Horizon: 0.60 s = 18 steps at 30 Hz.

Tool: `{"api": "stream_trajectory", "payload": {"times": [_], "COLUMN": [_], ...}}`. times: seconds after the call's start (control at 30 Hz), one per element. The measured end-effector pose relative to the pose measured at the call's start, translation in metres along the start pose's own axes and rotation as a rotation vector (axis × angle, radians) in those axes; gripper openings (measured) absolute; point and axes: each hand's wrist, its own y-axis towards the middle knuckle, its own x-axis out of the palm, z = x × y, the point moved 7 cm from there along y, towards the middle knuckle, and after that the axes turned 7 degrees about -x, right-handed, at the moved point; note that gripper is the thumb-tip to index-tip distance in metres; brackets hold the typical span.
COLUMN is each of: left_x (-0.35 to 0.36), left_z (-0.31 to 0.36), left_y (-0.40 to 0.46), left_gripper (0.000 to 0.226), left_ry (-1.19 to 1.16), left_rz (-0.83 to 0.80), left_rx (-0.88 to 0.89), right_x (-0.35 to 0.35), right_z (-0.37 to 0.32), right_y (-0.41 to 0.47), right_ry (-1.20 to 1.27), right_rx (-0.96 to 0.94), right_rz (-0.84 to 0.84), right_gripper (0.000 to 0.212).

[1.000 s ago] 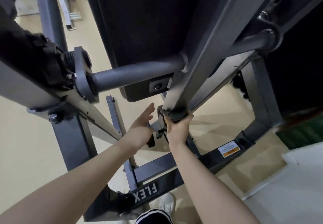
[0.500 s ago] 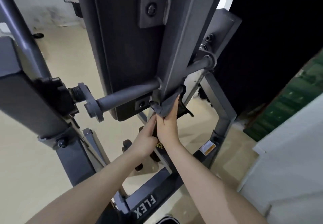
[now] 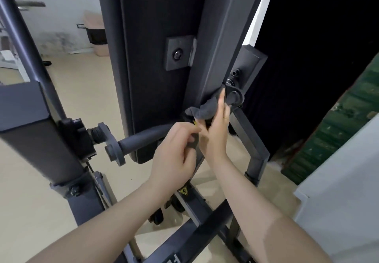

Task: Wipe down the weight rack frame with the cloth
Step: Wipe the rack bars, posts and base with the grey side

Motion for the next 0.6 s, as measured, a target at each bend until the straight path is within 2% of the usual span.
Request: {"api": "stream_trajectory", "payload": {"times": [0.07, 0.13, 0.2, 0.3, 0.43, 0.6], "left_x": [-0.005, -0.010, -0.011, -0.002, -0.004, -0.015], "left_z": [0.023, 0.033, 0.035, 0.029, 0.029, 0.039], "left_y": [0.016, 0.037, 0.056, 0.071, 0.075, 0.081], "left_gripper": [0.050, 0.058, 0.058, 0.056, 0.054, 0.052], "left_ry": [-0.089, -0.118, -0.075, 0.002, 0.032, 0.026], "left_rz": [-0.001, -0.003, -0.012, -0.086, -0.061, 0.022], "left_rx": [0.069, 0.062, 0.057, 0.036, 0.046, 0.082], "right_x": [-0.010, -0.019, -0.021, -0.015, -0.032, -0.035], "right_z": [-0.021, -0.032, -0.032, -0.020, -0.043, -0.068], "right_y": [0.021, 0.037, 0.041, 0.028, 0.060, 0.077], "right_ry": [0.015, 0.118, 0.117, -0.056, 0.166, 0.238], "right_rx": [-0.090, -0.148, -0.155, -0.124, -0.152, -0.206], "right_rz": [0.078, 0.120, 0.088, 0.010, 0.041, 0.021], "right_gripper": [0.080, 0.080, 0.078, 0.076, 0.077, 0.086]}}
